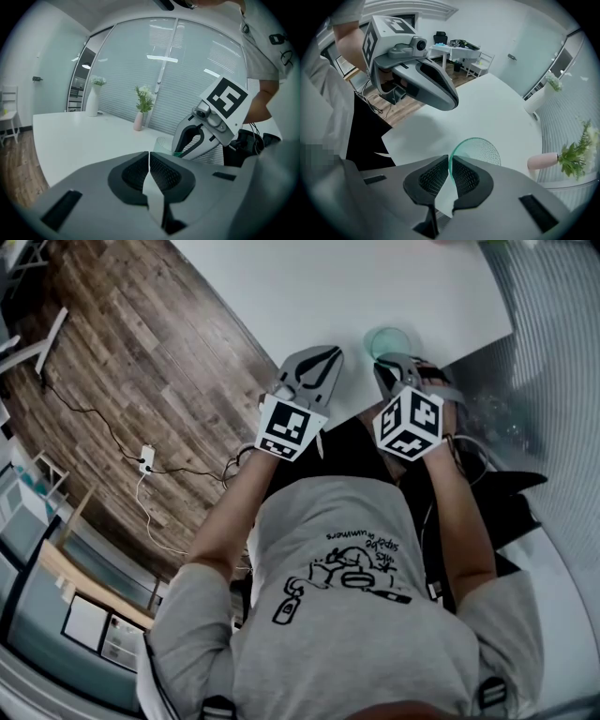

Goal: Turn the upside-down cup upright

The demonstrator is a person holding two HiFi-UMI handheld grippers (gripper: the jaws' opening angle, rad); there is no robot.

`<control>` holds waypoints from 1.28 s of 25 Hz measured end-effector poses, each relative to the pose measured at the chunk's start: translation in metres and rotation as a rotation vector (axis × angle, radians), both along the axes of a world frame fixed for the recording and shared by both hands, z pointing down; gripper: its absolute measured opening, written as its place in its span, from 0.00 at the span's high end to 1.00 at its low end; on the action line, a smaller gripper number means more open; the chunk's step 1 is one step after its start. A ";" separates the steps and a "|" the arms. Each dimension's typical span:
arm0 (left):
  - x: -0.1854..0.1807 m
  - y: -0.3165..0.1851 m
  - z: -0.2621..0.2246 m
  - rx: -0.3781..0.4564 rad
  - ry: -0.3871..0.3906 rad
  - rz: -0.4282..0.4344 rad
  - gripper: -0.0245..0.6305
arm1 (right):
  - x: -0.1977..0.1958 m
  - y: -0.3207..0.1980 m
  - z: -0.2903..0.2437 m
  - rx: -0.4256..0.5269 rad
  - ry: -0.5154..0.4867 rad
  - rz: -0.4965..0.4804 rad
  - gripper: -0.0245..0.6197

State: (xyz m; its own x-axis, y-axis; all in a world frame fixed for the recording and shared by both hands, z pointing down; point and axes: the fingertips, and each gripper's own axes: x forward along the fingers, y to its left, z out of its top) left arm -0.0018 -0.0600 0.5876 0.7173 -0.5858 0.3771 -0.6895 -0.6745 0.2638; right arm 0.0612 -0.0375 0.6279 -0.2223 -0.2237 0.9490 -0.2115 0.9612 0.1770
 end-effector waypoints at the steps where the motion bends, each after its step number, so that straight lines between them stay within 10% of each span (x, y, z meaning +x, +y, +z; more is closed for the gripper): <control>1: 0.000 0.001 0.001 -0.002 0.000 0.001 0.97 | 0.001 0.001 0.001 -0.001 0.000 0.001 0.89; 32: -0.004 -0.006 -0.100 0.130 0.031 0.021 0.97 | -0.003 -0.026 -0.112 0.163 -0.266 0.145 0.89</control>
